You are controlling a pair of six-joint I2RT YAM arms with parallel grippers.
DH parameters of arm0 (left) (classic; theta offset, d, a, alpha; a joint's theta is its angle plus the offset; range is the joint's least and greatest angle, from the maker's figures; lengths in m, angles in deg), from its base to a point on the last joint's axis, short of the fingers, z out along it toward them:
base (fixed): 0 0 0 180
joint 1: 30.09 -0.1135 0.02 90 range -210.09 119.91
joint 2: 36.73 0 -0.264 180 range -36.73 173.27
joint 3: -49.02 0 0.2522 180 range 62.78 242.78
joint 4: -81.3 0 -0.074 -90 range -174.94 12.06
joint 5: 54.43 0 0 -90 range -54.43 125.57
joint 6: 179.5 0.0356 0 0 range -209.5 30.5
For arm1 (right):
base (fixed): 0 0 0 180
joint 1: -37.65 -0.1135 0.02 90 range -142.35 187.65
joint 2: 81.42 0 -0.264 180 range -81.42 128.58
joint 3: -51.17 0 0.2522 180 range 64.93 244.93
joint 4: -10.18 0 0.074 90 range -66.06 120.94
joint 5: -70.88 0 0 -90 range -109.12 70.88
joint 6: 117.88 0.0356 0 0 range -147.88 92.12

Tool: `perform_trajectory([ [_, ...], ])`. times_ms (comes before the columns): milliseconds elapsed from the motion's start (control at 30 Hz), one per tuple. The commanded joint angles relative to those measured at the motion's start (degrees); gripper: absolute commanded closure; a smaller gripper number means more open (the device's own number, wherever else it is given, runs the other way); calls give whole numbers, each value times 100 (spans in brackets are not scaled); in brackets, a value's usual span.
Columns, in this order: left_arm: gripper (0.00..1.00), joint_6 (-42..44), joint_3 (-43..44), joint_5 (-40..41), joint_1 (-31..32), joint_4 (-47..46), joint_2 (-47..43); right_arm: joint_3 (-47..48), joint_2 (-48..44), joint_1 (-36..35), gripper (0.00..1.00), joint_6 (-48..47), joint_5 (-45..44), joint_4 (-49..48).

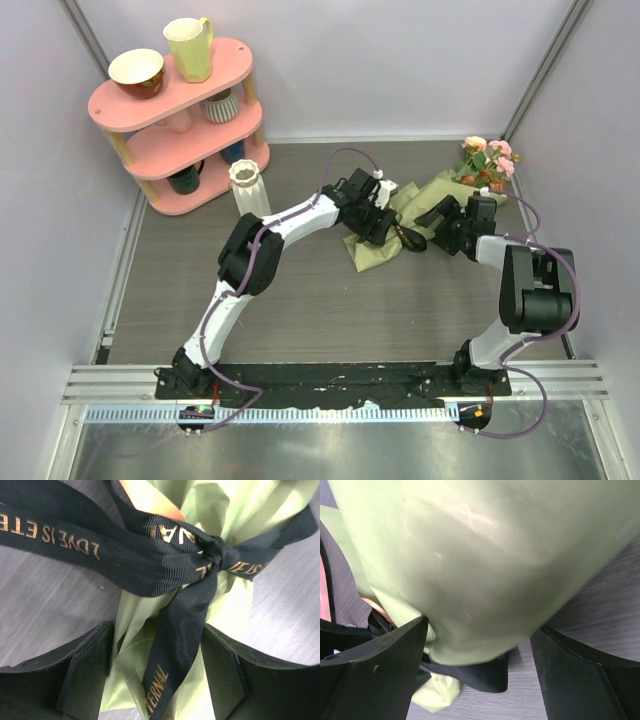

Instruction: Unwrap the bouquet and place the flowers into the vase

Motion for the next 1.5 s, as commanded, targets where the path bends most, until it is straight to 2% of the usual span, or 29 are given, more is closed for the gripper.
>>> perform_trajectory([
  [0,29,-735,-1655,-602,79,-1028,-1016,420,201,-137,13,-337,221,-242],
  [100,33,-1271,-2667,-602,211,-1801,-1640,552,184,-401,14,-583,72,12],
  [167,34,-1578,-3030,-593,325,-2196,-1886,578,157,-613,14,-724,-104,118],
  [300,32,-1966,-3593,-321,510,-2356,-2396,473,-1,-877,14,-786,-263,320],
  [333,28,-2071,-3664,-373,554,-2435,-2458,482,-88,-877,14,-830,-298,434],
  [367,25,-2159,-3735,-347,571,-2540,-2520,525,-141,-877,14,-908,-698,653],
  [400,22,-2299,-3848,-286,580,-2550,-2695,691,-220,-877,13,-1040,-1024,1342],
  [433,13,-2327,-3919,-251,580,-2550,-2801,771,-308,-885,11,-1093,-1384,1697],
  [467,10,-2336,-3998,-155,580,-2568,-2950,850,-570,-877,11,-1111,-2197,2023],
  [533,2,-2336,-4218,-110,580,-2576,-3423,904,-922,-877,10,-1207,-2669,2710],
  [633,0,-2301,-4482,-127,580,-2550,-4125,650,-1949,-1078,10,-1234,-3189,3107],
  [733,0,-2309,-4842,-31,580,-2568,-4864,491,-2811,-1534,11,-1051,-2954,3432],
  [800,2,-2327,-5148,92,580,-2594,-5244,368,-3189,-2042,13,-910,-2341,3415],
  [867,4,-2336,-5378,189,580,-2620,-5752,298,-3244,-2361,23,-525,-1908,3301],
  [900,5,-2327,-5605,207,580,-2664,-5903,262,-3183,-2527,31,-418,-1759,3135],
  [933,6,-2327,-5721,233,580,-2699,-6070,271,-3122,-2790,53,-339,-1687,3038],
  [967,7,-2336,-5948,259,580,-2726,-6324,253,-3060,-2923,61,-216,-1695,2950],
  [1033,7,-2379,-6169,277,580,-2839,-6563,297,-2789,-3125,63,-153,-1844,2852],
  [1167,8,-2590,-6687,119,589,-3112,-6792,201,-2463,-3355,61,-145,-1845,2538],
  [1467,14,-2828,-6786,-83,580,-3649,-6151,-98,-2067,-3443,61,66,-1827,2001],
])
